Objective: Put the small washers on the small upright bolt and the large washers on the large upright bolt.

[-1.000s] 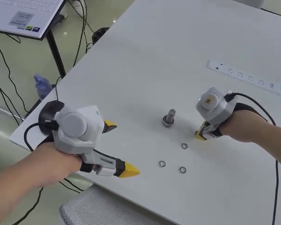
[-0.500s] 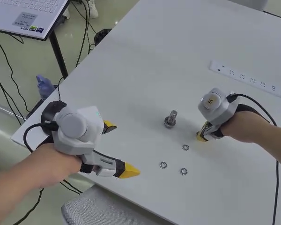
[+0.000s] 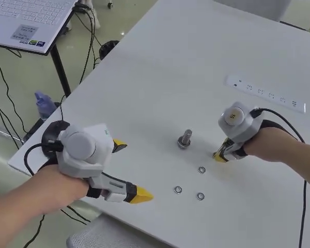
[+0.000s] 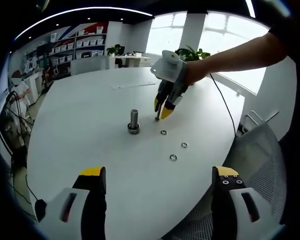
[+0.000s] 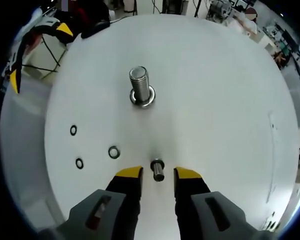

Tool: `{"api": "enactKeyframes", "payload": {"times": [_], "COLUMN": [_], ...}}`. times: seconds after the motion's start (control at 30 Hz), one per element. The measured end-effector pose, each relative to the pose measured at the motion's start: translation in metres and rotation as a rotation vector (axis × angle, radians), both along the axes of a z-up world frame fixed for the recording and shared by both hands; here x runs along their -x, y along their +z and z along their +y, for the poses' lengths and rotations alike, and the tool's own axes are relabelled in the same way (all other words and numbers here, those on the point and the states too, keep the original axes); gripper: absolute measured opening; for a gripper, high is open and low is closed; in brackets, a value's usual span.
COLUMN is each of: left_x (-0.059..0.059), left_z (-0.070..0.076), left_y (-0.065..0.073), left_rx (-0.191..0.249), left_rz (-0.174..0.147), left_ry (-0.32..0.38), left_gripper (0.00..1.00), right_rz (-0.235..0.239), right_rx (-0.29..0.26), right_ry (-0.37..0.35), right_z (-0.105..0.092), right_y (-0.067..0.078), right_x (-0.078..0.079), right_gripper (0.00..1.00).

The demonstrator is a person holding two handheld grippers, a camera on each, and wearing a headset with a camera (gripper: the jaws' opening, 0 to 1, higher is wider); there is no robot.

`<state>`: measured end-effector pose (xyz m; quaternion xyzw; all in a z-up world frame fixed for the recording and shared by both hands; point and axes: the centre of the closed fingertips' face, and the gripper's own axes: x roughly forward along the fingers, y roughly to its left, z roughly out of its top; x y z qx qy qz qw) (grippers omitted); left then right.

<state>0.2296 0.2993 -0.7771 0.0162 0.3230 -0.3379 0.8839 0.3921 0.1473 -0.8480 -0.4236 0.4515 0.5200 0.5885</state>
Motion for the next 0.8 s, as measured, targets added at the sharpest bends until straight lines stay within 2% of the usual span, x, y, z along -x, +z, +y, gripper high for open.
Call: {"api": "enactKeyframes", "payload": {"times": [0.07,0.17,0.37,0.63,0.7,0.77,0.8], "left_x": [-0.001,-0.001,0.004,0.01,0.011,0.011,0.011], "left_z": [0.001,0.002,0.002,0.003,0.002,0.002,0.002], "left_y": [0.001,0.002,0.0,0.002,0.002,0.003,0.004], "left_rx": [-0.003,-0.002,-0.013,-0.023,-0.024,-0.021,-0.018], "left_rz": [-0.003,-0.008,-0.002,-0.011,-0.013,-0.014,-0.016], "left_ry": [-0.007,-0.01,-0.034,-0.061,-0.067,-0.073,-0.074], "left_gripper": [0.87,0.87,0.87,0.85,0.85,0.85,0.85], "right_rz": [0.01,-0.009,-0.029,-0.044,-0.043,-0.037,-0.037], "right_rx": [-0.033,-0.045,-0.066,-0.081,-0.086,-0.086,-0.087], "right_ry": [-0.044,-0.042,-0.055,-0.057,-0.061,-0.06,-0.061], "right_z": [0.003,0.004,0.01,0.016,0.017,0.018,0.017], "right_y": [0.007,0.015,0.034,0.048,0.049,0.047,0.047], "right_x": [-0.001,-0.003,0.004,0.022,0.026,0.023,0.029], "right_gripper": [0.27,0.27,0.27,0.27,0.27,0.27,0.27]}}
